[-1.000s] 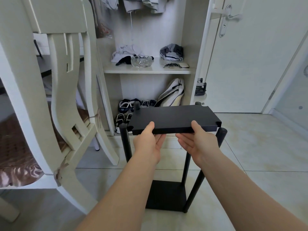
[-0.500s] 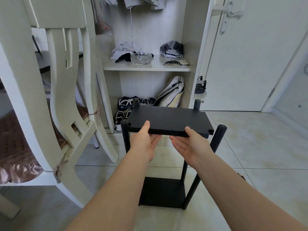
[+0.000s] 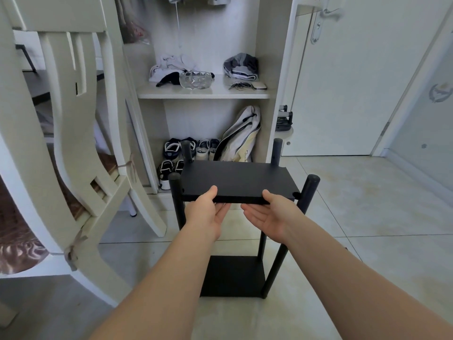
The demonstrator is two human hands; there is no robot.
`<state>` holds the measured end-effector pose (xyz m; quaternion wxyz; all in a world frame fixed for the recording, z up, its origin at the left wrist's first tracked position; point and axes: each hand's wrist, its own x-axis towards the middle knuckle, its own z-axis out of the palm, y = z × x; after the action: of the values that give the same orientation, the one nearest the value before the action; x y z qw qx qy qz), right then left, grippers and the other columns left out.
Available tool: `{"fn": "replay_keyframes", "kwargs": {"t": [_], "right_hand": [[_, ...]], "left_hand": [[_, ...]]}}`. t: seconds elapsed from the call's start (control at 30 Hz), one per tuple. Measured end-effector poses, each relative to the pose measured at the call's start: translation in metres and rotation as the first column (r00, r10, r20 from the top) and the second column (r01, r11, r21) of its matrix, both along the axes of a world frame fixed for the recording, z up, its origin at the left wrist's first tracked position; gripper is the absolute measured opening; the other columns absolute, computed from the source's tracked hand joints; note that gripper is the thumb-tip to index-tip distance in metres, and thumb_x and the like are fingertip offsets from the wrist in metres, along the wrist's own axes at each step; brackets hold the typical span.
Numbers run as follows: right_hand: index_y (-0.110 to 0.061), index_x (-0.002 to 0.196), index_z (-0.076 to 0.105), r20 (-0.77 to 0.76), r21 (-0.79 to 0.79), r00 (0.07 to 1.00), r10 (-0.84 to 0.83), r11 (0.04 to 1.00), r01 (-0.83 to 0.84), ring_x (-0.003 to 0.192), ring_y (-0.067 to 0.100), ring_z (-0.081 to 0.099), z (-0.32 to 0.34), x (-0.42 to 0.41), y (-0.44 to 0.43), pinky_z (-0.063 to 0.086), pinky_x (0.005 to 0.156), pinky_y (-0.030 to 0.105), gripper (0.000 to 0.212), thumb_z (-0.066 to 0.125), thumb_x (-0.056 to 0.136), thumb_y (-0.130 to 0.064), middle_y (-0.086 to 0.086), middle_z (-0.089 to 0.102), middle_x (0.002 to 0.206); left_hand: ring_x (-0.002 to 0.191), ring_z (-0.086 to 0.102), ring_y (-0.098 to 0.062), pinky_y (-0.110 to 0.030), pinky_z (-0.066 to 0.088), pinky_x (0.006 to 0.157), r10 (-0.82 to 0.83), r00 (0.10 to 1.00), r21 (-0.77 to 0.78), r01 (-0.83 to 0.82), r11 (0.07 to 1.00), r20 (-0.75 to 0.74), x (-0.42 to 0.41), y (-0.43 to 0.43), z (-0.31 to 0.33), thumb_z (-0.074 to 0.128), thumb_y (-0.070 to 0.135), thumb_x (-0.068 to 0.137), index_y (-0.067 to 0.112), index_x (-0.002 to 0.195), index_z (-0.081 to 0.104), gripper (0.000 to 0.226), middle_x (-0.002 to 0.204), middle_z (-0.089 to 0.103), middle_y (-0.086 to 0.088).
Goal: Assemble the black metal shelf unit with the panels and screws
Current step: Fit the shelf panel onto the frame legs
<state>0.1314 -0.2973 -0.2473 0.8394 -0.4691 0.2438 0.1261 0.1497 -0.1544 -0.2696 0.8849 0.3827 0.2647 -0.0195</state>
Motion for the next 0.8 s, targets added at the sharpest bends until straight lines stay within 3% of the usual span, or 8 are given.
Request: {"fn": "replay_keyframes", "kwargs": {"t": [0.23, 0.5, 0.63, 0.7, 0.8], "right_hand": [[-0.001, 0.132, 0.052, -0.007, -0.015, 0.999, 0.031, 0.999, -0.032, 0.088, 0.031, 0.074, -0.004, 0.005, -0.001, 0.061, 0.067, 0.039, 0.032, 0.050, 0.107, -0.022, 0.024, 0.072, 0.104], [-0.003, 0.129, 0.055, 0.025, -0.052, 0.996, 0.088, 0.995, -0.087, 0.084, 0.027, 0.076, -0.007, 0.009, -0.001, 0.061, 0.067, 0.038, 0.033, 0.055, 0.105, -0.026, 0.020, 0.074, 0.102], [0.000, 0.120, 0.058, 0.007, -0.314, 0.990, 0.141, 0.940, -0.132, 0.081, 0.025, 0.077, -0.001, 0.007, -0.008, 0.063, 0.070, 0.037, 0.038, 0.061, 0.102, -0.032, 0.018, 0.076, 0.096], [0.002, 0.115, 0.059, -0.038, -0.497, 0.973, 0.227, 0.841, -0.215, 0.079, 0.026, 0.077, 0.007, 0.003, -0.016, 0.063, 0.073, 0.038, 0.041, 0.061, 0.101, -0.036, 0.017, 0.077, 0.093], [-0.002, 0.107, 0.064, -0.033, -0.713, 0.944, 0.328, 0.655, -0.253, 0.071, 0.019, 0.077, 0.024, -0.008, -0.024, 0.062, 0.062, 0.030, 0.033, 0.060, 0.101, -0.034, 0.011, 0.077, 0.087]], "left_hand": [[0.089, 0.072, -0.030, -0.037, 0.061, 0.072, 0.028, 0.999, -0.040, -0.029, 0.999, -0.025, -0.002, -0.001, 0.001, 0.065, 0.006, 0.095, 0.006, 0.101, 0.057, 0.010, 0.107, 0.070, -0.019], [0.093, 0.072, -0.032, -0.040, 0.062, 0.073, 0.042, 0.999, -0.093, -0.044, 0.995, -0.025, -0.005, 0.005, 0.000, 0.062, 0.006, 0.096, 0.002, 0.129, 0.053, 0.034, 0.109, 0.069, -0.020], [0.091, 0.071, -0.033, -0.040, 0.063, 0.061, 0.067, 0.997, -0.117, -0.070, 0.991, -0.034, -0.007, 0.009, 0.002, 0.063, 0.005, 0.096, 0.003, 0.130, 0.052, 0.036, 0.109, 0.069, -0.021], [0.089, 0.072, -0.034, -0.041, 0.063, 0.060, 0.069, 0.997, -0.135, -0.073, 0.988, -0.033, -0.007, 0.011, 0.002, 0.063, 0.004, 0.095, 0.003, 0.128, 0.053, 0.035, 0.107, 0.070, -0.021], [0.088, 0.072, -0.035, -0.045, 0.063, 0.062, 0.056, 0.997, -0.148, -0.062, 0.987, -0.044, -0.008, 0.015, 0.000, 0.063, 0.003, 0.095, 0.003, 0.128, 0.054, 0.034, 0.106, 0.070, -0.022]]}}
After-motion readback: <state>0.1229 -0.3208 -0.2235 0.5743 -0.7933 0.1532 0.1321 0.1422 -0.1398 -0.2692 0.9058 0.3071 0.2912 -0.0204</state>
